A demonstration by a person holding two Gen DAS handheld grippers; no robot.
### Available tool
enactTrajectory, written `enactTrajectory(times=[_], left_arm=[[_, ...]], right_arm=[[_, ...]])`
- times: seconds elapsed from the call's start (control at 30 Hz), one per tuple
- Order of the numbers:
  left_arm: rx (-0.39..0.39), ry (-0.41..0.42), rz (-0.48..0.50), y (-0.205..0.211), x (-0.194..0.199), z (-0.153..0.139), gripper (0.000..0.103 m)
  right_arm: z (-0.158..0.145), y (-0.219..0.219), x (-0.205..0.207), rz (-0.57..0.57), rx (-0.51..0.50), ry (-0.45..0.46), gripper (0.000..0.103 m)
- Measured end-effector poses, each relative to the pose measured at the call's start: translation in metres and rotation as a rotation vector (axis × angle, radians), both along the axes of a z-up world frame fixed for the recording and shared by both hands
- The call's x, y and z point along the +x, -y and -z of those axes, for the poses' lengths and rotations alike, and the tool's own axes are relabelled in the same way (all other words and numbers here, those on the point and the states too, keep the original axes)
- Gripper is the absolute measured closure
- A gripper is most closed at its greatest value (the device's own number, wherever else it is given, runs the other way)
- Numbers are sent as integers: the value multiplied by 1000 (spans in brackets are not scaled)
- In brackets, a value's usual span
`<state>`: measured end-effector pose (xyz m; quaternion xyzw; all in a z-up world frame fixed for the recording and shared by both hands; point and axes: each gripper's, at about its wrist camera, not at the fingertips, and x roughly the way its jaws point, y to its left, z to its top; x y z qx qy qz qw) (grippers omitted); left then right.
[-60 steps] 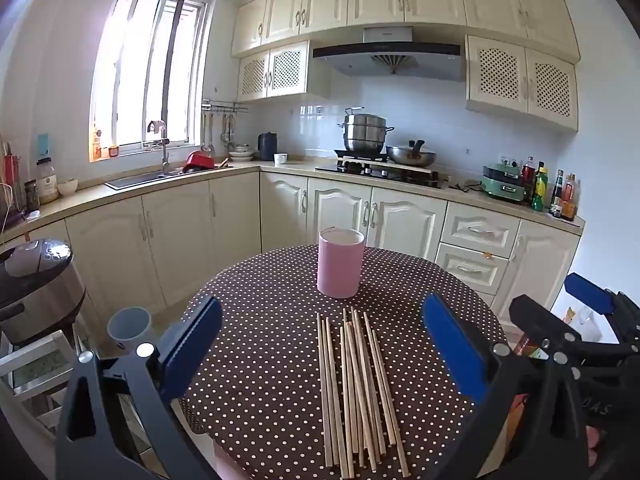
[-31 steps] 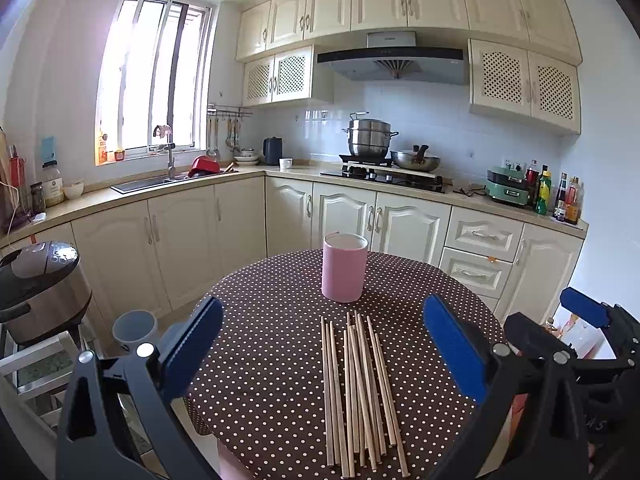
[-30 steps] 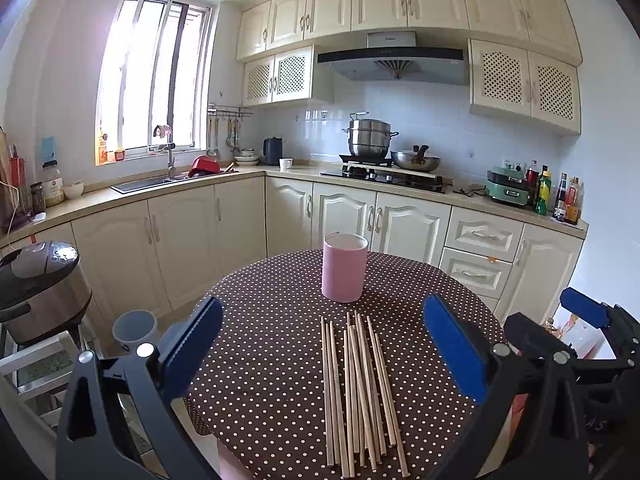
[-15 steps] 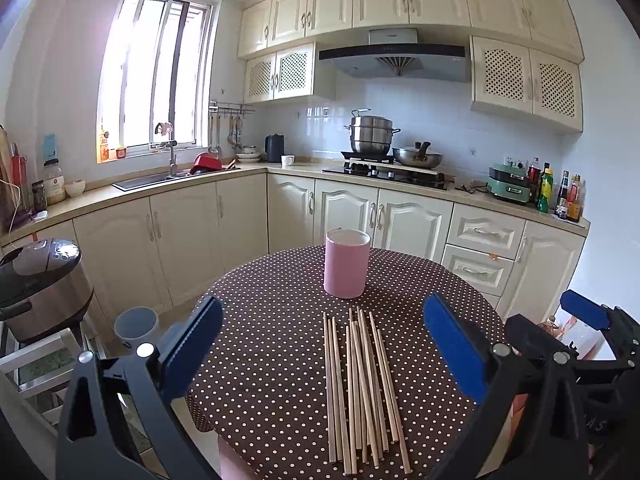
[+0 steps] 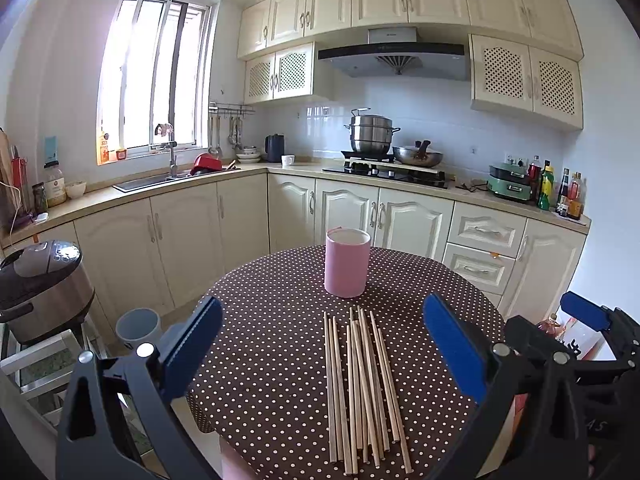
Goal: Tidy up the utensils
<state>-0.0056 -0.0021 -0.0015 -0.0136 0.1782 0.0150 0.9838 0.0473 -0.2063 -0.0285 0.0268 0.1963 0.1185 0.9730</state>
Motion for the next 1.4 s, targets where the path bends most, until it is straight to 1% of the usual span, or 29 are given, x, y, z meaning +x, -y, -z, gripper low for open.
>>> enactTrajectory(times=[0.37,0.57,0.8,0.97,1.4], left_arm=[[0,-18,-1,2,2,2,4],[19,-18,-17,4,1,0,4],[15,-21,-15,4,1,0,5],[18,-18,-18,4,0,-1,5],[10,-27,-13,4,1,0,5]], right_arm=[[3,1,4,-2,8,-18,6],[4,-1,5,-2,4,-20,6],[4,-2,4,5,0,-19,6],[5,0,5,-3,18,-39,6],[7,0,8,-3,27,-64,6]])
